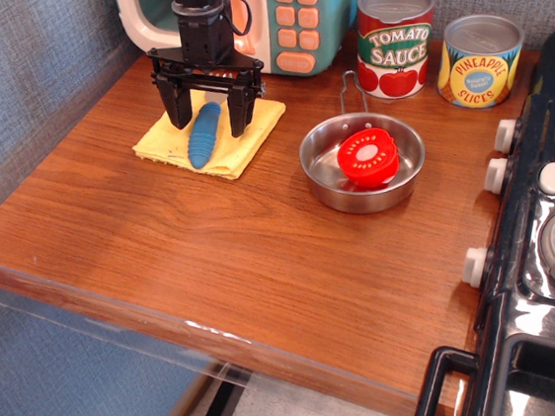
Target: Move the blue fork to the front middle of the table.
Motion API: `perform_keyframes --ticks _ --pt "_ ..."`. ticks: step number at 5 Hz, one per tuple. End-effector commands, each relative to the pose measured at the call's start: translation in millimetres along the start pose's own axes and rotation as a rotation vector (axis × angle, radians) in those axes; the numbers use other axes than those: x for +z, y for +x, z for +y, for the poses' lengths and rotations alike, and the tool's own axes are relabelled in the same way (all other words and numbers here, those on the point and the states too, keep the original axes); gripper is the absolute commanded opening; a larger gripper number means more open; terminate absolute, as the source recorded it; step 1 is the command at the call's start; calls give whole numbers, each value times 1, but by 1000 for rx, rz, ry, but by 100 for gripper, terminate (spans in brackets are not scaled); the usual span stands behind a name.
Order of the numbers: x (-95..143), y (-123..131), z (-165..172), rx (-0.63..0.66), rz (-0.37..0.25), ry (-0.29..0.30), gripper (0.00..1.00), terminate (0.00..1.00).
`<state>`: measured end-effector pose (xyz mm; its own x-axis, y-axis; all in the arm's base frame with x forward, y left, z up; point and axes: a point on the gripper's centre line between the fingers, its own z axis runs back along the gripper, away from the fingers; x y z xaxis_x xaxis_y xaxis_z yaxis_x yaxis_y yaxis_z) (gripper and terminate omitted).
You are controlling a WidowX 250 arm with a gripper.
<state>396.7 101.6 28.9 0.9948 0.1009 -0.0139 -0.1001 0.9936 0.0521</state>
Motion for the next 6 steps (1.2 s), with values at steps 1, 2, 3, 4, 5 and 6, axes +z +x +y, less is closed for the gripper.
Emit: perform_keyframes --ticks 1,2,3,4,5,6 --pt "14 8 5 -13 -49 16 100 0" --pt "13 7 6 -16 -51 10 0 0" --pt "11 8 6 -20 -46 9 0 0" --pt "9 9 6 -23 -37 10 0 0" --pt "19 9 6 -34 -61 -1 0 0" --pt "55 1 9 -44 -158 -53 0 0"
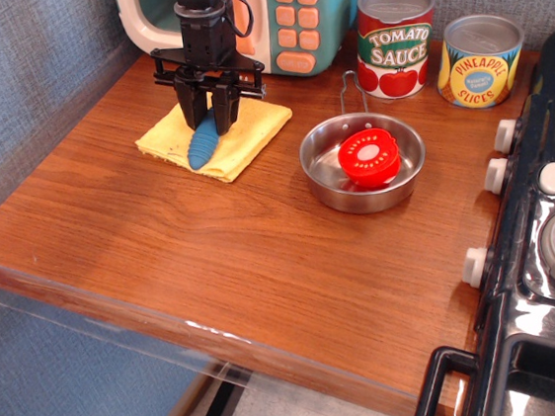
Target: Move the blue fork to the front middle of the table.
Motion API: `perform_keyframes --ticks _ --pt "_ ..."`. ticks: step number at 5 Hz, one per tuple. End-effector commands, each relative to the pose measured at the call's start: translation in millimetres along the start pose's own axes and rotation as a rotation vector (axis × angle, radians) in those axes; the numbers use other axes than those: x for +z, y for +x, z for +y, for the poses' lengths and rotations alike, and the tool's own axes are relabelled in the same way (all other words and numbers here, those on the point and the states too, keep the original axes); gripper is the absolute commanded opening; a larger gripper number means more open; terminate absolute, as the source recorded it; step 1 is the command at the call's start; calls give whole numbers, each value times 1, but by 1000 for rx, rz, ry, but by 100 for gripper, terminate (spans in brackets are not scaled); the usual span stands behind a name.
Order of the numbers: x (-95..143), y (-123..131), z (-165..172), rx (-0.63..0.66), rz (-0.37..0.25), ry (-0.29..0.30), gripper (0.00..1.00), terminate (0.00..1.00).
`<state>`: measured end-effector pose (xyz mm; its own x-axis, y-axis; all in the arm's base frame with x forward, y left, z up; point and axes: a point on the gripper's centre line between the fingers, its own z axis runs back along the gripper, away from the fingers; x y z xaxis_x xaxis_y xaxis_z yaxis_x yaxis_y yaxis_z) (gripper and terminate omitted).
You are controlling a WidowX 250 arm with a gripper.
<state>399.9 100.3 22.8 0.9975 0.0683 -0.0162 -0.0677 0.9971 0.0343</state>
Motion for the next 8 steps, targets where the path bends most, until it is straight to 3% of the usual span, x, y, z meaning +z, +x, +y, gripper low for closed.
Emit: perform_keyframes --ticks 1,2,4,6,8 --pt "85 -23 10 -27 -231 -62 0 0" --pt "91 -52 5 -69 -250 -77 0 0" --pt "60 -105 -30 -186 -162 -15 0 0" --pt "27 -118 -48 -212 -76 25 0 0" --pt "3 -112 -50 -171 3 -6 0 0"
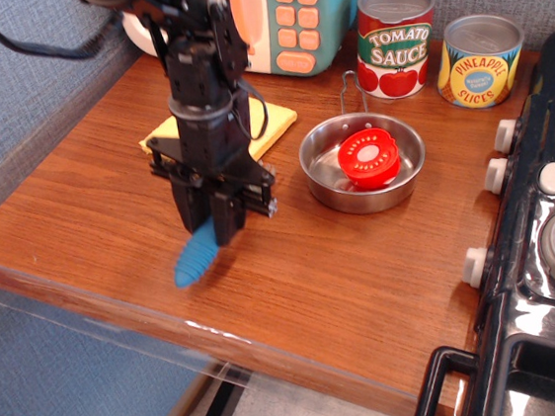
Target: Move the blue fork to the front middle of the table.
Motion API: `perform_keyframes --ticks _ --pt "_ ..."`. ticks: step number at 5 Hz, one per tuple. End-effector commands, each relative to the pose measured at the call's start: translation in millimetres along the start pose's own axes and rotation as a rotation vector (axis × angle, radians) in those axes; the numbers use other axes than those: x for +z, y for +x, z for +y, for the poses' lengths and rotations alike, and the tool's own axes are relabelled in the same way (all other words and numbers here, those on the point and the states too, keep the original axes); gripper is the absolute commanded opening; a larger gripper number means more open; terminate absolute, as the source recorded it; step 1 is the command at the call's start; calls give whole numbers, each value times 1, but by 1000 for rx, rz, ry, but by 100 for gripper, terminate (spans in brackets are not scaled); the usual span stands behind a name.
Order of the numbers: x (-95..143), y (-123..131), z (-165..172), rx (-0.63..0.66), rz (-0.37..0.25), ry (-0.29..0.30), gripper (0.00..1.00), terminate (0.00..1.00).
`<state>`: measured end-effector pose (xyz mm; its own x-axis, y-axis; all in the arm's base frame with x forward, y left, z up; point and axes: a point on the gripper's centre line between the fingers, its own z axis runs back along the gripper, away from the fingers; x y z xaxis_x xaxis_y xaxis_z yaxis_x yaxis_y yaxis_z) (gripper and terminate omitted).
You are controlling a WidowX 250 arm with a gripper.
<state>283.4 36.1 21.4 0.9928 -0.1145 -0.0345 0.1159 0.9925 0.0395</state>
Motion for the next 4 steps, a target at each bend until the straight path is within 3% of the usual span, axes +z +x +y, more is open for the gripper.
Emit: perform_keyframes --ticks 1,2,4 --pt "-6 6 4 11 28 -24 0 0" --pt "-5 7 -1 -20 48 -19 100 0" --pt "30 1 4 -57 -33 -57 100 0"
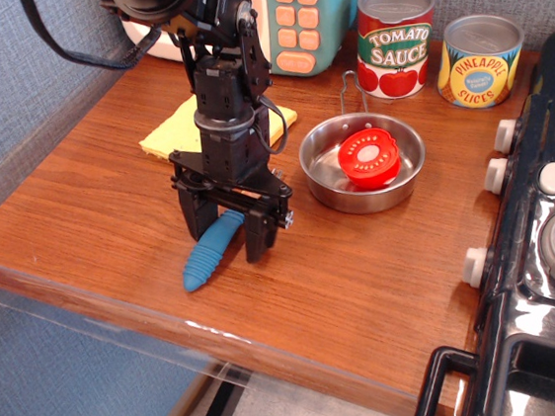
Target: Move the blue fork to the front middle of the table.
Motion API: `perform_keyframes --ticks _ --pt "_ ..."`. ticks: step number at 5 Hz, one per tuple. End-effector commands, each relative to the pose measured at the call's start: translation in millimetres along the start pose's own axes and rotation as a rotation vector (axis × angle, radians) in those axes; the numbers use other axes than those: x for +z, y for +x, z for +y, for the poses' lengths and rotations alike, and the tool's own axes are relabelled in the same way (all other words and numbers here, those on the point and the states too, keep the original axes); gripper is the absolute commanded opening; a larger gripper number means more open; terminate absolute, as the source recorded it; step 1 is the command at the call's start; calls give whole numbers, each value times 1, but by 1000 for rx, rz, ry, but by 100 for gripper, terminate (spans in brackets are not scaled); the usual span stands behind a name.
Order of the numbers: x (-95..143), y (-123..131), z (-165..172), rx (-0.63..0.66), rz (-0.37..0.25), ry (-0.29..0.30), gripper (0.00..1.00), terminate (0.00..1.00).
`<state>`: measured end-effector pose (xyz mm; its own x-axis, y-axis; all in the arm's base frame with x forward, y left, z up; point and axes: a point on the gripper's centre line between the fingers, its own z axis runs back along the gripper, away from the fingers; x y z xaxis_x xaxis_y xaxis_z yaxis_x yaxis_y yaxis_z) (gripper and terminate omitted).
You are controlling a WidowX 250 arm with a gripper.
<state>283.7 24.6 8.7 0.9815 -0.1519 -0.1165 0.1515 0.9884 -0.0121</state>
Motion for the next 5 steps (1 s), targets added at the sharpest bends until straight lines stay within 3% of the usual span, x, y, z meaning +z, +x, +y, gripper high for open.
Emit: perform_keyframes --ticks 1,4,5 --pt "67 -18 19 -43 -181 -19 100 0" --pt "74 -32 34 -47 -193 -12 100 0" --pt "74 -32 34 -47 -193 -12 100 100"
